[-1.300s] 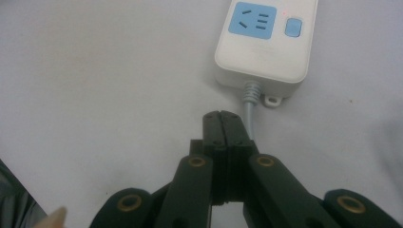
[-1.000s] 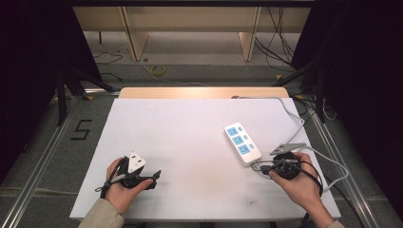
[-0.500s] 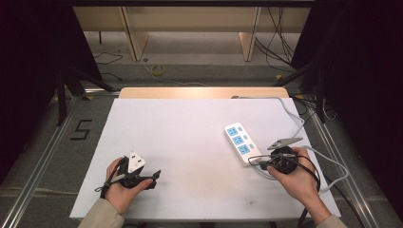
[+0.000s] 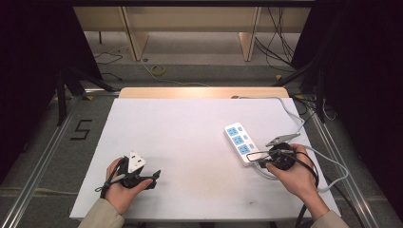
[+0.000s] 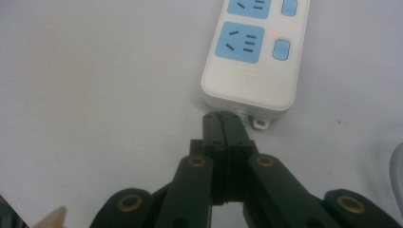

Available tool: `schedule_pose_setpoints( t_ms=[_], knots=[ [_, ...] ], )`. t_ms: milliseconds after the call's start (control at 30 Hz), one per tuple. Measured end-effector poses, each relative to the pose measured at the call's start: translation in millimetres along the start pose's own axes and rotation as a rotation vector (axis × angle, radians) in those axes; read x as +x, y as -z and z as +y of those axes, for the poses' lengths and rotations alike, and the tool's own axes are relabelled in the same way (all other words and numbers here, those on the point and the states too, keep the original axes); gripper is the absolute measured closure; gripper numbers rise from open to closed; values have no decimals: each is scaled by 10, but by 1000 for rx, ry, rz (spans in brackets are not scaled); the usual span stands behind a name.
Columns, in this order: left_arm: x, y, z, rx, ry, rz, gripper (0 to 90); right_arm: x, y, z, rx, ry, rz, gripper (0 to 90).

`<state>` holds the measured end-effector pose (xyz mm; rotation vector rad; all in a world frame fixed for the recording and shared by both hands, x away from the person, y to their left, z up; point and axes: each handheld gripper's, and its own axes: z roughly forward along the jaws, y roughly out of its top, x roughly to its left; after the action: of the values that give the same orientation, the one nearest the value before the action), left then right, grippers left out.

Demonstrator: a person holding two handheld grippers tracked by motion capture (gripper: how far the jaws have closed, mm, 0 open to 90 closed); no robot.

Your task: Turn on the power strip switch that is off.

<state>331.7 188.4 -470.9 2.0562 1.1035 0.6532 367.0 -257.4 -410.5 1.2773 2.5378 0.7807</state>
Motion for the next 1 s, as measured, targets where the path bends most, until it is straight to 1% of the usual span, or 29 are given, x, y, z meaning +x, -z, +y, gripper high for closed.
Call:
schedule_pose_setpoints(
  t_ms=[533, 1000],
  knots=[
    [-1, 2, 3, -2, -2, 2, 181, -47, -17, 86, 17, -12, -7, 900],
    [-1, 3, 5, -3, -2, 3, 182, -78, -23, 173, 15, -17, -15, 900]
  ],
)
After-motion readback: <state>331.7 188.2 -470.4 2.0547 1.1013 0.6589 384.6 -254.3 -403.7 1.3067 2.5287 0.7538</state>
